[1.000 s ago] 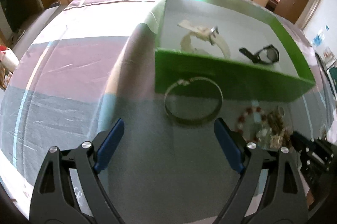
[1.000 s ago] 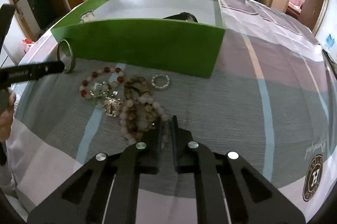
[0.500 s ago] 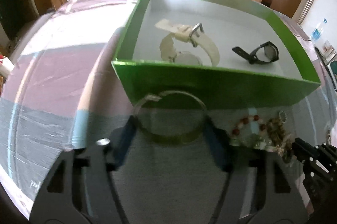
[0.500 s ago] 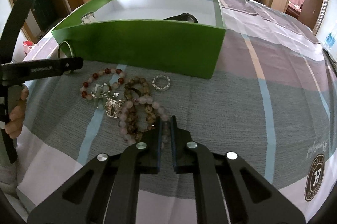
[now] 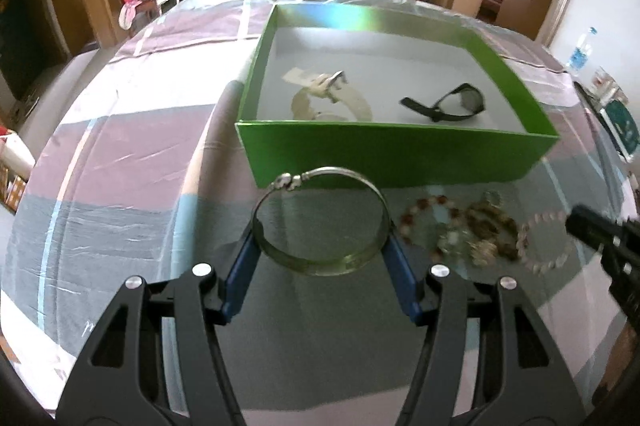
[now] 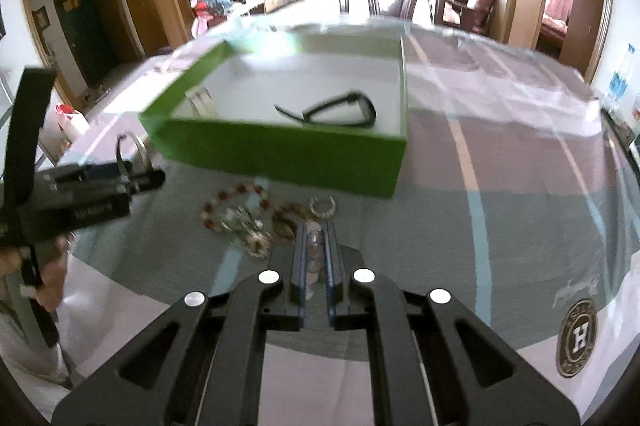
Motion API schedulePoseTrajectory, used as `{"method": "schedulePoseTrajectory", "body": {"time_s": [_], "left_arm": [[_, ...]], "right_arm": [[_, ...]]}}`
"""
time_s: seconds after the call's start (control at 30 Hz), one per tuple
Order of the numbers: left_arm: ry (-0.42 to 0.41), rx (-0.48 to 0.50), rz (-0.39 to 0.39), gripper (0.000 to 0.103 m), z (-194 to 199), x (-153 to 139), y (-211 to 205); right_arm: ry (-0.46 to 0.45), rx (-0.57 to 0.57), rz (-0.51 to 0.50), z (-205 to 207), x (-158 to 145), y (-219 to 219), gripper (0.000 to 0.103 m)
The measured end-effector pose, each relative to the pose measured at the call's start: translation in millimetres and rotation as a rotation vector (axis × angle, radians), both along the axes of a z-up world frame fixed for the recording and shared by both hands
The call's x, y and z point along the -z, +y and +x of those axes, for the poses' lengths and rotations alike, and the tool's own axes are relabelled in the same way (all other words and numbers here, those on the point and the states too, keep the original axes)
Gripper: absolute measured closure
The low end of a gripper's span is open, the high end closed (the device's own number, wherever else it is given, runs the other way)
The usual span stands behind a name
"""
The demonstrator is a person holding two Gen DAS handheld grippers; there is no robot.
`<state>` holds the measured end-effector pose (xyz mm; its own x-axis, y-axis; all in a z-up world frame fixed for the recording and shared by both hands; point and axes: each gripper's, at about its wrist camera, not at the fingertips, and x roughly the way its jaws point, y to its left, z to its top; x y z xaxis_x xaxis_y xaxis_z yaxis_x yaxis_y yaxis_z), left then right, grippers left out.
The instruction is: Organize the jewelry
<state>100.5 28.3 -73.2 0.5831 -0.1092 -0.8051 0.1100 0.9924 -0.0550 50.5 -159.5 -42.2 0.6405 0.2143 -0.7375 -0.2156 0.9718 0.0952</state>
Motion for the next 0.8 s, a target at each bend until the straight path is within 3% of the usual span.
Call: {"method": "schedulePoseTrajectory", "body": {"time_s": [0.17, 0.4, 0.63, 0.8], "left_arm": [[-0.018, 0.034, -0.001, 0.043, -17, -7, -8], [0.007, 0.036, 0.040, 0.043, -20, 2, -12], [-0.002, 0.048, 0.056, 0.043, -21, 0, -18], [-0.049, 0.057, 0.061, 0.043, -24, -18, -18]], "right_arm": [[-0.038, 0.001, -0.012, -3, -14, 4, 0.095], [0.027, 0.030, -0.088, 2, 13, 16, 0.095], [0.035, 0.035, -0.098, 3, 16, 17, 0.095], [-0.003, 0.014, -0.083, 2, -4, 16, 0.095]]}}
